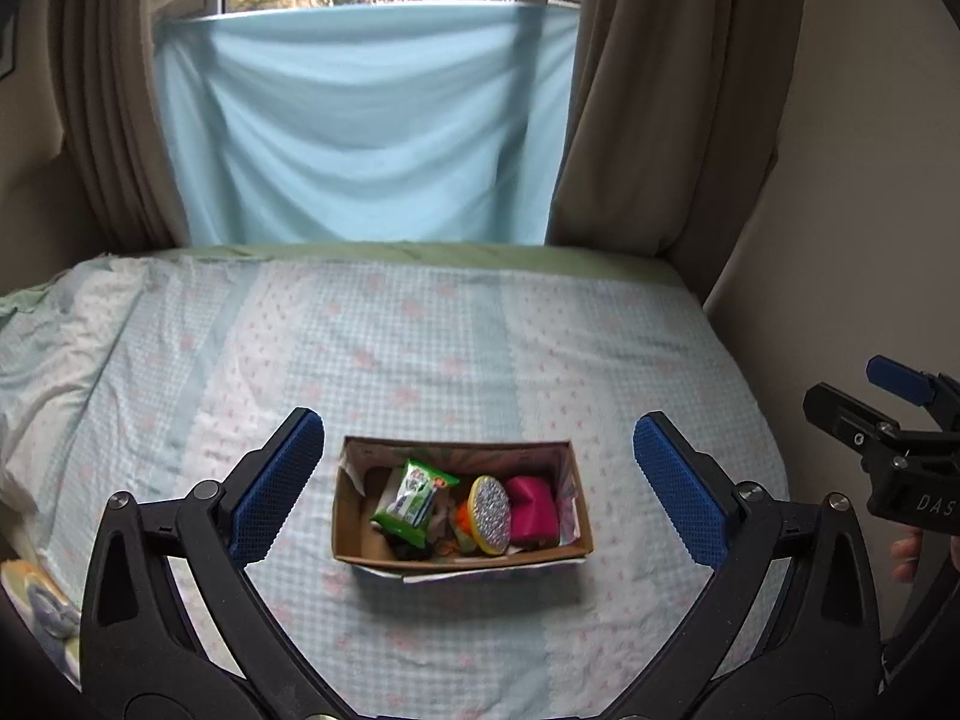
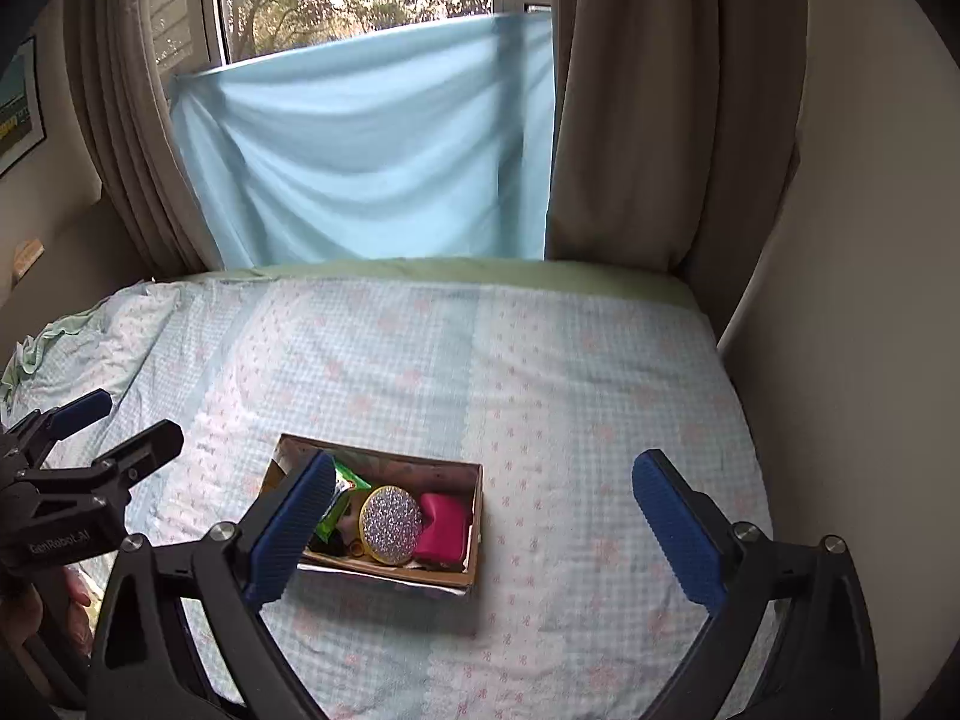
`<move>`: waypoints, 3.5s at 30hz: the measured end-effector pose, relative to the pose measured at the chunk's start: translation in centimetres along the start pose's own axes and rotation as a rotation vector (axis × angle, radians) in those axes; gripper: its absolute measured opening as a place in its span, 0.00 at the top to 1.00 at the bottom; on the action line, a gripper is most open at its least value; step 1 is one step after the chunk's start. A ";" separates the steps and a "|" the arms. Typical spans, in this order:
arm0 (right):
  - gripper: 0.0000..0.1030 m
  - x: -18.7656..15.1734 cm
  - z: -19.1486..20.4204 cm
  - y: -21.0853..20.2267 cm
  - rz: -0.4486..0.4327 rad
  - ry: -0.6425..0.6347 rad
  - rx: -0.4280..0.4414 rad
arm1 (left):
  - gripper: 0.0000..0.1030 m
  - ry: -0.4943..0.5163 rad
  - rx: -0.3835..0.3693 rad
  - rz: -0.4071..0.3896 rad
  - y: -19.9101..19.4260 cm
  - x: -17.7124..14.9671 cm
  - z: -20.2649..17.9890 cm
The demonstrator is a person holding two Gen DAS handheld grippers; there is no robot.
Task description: Organize soft objects
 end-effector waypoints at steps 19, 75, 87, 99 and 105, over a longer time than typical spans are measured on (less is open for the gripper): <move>0.04 0.6 -3.0 -9.1 -0.227 0.044 -0.036 | 0.00 0.035 0.105 -0.205 -8.3 0.9 -3.6; 0.04 1.4 -3.0 -8.3 -0.245 0.064 -0.058 | 0.00 0.044 0.082 -0.219 -7.3 1.5 -3.5; 0.04 1.5 -2.9 -8.3 -0.244 0.063 -0.058 | 0.00 0.043 0.081 -0.221 -7.3 1.4 -3.6; 0.04 1.4 -2.8 -8.6 -0.250 0.072 -0.065 | 0.00 0.055 0.132 -0.236 -7.3 1.4 -4.0; 0.04 1.3 -3.1 -8.5 -0.247 0.078 -0.071 | 0.00 0.031 0.149 -0.230 -7.0 1.1 -3.8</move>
Point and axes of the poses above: each gripper's, at about its wrist camera, not at the fingertips, and y roughly the way its jaws point, z to its left, x to its top, the point moved 4 cm from there along y, roughly the way its jaws point, and after that the axes turned 12 degrees about y, right-handed, at the moved point
